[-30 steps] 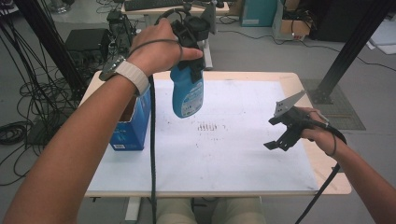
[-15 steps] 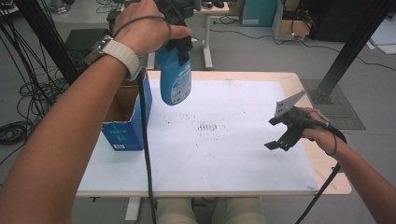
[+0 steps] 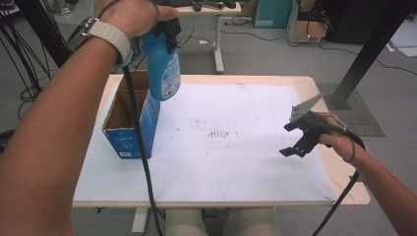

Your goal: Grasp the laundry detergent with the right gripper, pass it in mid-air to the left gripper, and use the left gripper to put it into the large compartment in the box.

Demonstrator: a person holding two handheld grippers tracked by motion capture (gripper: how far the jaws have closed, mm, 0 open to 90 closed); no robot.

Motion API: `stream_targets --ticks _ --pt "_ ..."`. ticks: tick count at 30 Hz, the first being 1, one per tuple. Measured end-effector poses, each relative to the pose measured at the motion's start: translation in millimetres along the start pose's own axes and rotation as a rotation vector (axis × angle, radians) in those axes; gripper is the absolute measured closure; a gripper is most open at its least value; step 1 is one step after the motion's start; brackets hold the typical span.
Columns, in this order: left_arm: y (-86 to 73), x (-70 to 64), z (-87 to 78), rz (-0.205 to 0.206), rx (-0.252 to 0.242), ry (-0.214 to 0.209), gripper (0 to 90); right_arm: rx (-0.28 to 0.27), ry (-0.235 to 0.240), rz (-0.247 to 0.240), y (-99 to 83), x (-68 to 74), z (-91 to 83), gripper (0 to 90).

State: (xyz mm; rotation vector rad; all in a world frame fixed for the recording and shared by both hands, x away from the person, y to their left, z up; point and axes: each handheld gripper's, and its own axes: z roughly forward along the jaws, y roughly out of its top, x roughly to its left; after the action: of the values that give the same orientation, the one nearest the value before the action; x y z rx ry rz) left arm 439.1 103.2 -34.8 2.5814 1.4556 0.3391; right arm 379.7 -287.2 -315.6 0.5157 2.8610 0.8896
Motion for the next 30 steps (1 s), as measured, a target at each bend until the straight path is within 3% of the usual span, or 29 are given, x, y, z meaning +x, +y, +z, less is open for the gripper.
stream_targets --ticks 2,5,8,11,13,15,30 --pt "-1.0 6.6 -0.7 -0.024 -0.002 0.012 37.4 -0.005 0.001 -0.006 -0.3 -1.5 0.2 3.0" --pt "-2.5 15.8 -0.4 -0.063 0.001 0.024 37.5 0.015 -0.004 0.043 -0.7 0.6 -2.3 3.0" --pt "-4.3 22.7 0.0 -0.088 0.012 0.035 37.5 0.014 -0.008 0.048 -1.3 -0.4 -2.8 3.0" --pt "-5.9 28.2 1.8 -0.115 0.014 0.05 37.5 0.015 -0.008 0.049 -2.2 -0.7 -2.2 3.0" --pt "-7.7 32.5 2.7 -0.127 0.018 0.057 37.5 -0.008 -0.005 0.016 -2.7 -3.2 0.3 3.0" --pt "-9.7 36.3 3.3 -0.142 0.025 0.059 37.5 -0.009 -0.003 0.013 -3.2 -3.2 1.6 3.0" --pt "-29.8 62.3 19.3 -0.272 0.032 0.091 37.5 -0.015 -0.003 0.02 -3.5 -5.2 6.2 3.0"
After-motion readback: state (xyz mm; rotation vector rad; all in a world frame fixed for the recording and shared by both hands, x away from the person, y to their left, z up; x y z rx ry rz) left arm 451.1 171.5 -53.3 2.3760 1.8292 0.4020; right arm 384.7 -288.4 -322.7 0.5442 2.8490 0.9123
